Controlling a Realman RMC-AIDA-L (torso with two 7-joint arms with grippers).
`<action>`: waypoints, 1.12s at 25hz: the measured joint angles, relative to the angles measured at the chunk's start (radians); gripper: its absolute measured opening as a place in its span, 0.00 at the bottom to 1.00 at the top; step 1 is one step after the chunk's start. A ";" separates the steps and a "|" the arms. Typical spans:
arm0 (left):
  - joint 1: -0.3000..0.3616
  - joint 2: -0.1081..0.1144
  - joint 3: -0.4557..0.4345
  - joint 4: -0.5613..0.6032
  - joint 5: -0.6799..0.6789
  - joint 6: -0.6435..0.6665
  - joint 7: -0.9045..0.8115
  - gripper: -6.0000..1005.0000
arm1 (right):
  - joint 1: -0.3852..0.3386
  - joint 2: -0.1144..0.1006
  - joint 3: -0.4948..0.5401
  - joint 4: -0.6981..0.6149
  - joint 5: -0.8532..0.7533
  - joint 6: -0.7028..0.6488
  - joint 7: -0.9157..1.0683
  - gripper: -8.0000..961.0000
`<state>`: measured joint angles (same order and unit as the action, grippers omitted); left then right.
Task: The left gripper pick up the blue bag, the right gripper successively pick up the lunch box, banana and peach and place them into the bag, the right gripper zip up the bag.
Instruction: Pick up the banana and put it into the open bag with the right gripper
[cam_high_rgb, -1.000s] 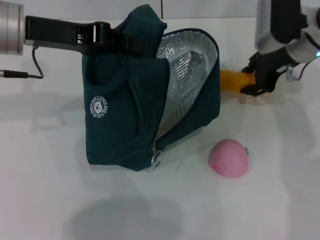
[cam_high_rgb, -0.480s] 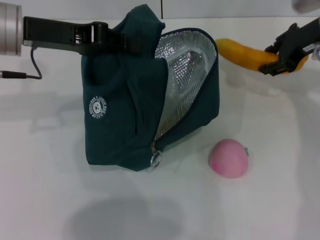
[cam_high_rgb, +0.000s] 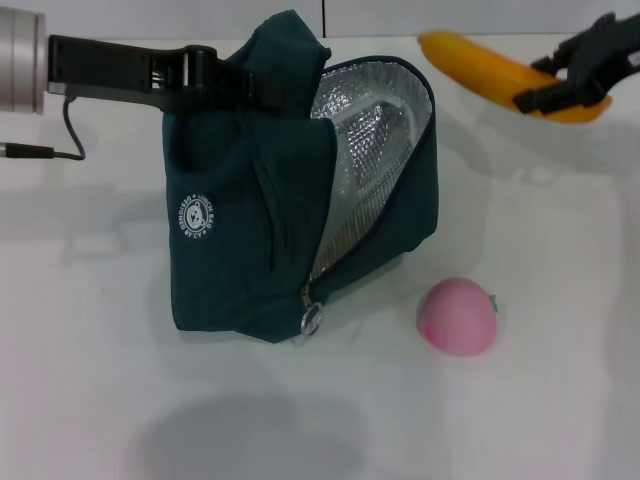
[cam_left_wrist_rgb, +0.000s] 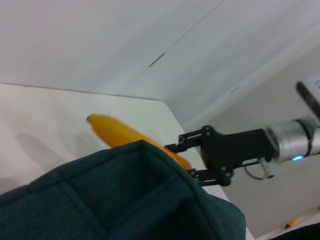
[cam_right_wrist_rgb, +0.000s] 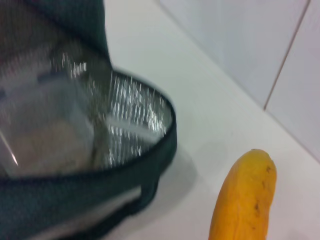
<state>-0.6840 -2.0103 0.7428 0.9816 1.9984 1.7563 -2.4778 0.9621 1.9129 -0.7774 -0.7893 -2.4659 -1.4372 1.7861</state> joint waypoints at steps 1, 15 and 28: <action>0.000 0.000 0.000 0.000 0.000 0.000 0.001 0.05 | 0.000 -0.008 0.018 0.000 0.021 -0.022 0.005 0.50; 0.000 -0.002 0.006 0.000 -0.003 0.000 0.007 0.05 | -0.077 -0.124 0.075 0.017 0.432 -0.230 0.092 0.50; 0.002 -0.004 0.005 -0.001 -0.004 0.000 0.020 0.05 | -0.100 -0.129 0.076 0.192 0.705 -0.329 0.107 0.50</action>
<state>-0.6819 -2.0140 0.7473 0.9808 1.9940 1.7563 -2.4582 0.8623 1.7839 -0.7010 -0.5974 -1.7608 -1.7657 1.8926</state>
